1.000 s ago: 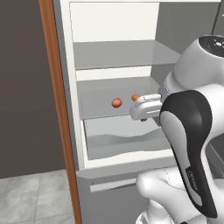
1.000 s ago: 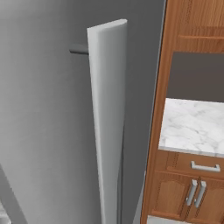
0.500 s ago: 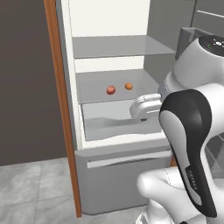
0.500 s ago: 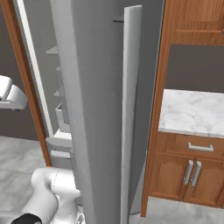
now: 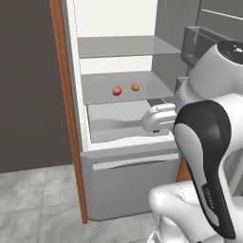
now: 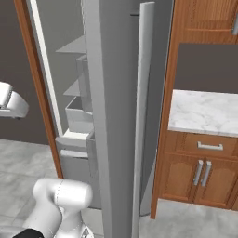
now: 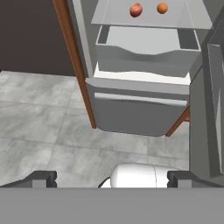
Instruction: Place the ketchup and condiment bottle from the counter to the top shelf of the fridge. If the existing items in the fridge are on the top shelf, move them to other shelves.
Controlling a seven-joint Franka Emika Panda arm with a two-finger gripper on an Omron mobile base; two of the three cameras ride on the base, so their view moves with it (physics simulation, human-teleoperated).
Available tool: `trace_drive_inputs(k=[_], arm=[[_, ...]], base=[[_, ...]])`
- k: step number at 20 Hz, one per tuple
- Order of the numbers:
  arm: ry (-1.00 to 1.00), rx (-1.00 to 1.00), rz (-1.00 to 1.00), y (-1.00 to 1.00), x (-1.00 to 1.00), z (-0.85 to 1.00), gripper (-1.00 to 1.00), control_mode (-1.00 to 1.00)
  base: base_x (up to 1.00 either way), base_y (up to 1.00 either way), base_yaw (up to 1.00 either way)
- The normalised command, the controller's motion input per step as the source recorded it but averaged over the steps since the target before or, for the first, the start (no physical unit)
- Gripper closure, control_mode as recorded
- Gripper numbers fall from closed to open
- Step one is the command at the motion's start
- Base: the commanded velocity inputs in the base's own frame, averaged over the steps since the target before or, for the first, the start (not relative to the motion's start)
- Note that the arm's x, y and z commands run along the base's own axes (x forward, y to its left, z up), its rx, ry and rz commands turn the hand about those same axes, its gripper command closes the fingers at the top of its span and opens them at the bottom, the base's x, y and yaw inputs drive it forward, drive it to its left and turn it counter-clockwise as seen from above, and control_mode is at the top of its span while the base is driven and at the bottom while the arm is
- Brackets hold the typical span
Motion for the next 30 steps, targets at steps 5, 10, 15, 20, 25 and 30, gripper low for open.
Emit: trace_drive_inputs(k=[5,10,15,20,25,30], arm=[[0.0,0.0,0.0,0.0,0.0,0.0,-1.0,1.0],[0.0,0.0,0.0,0.0,0.0,0.0,-1.0,1.0],[0.0,0.0,0.0,0.0,0.0,0.0,-1.0,1.0],[0.0,0.0,0.0,0.0,0.0,0.0,-1.0,1.0],[0.0,0.0,0.0,0.0,0.0,0.0,-1.0,1.0],[0.0,0.0,0.0,0.0,0.0,0.0,-1.0,1.0]], base=[[-0.81,0.01,-0.07],[-0.68,0.14,-0.28],[0.0,0.56,-0.39],[0.1,0.9,-0.47],[-0.12,0.8,-0.65],[-0.37,0.31,-0.83]])
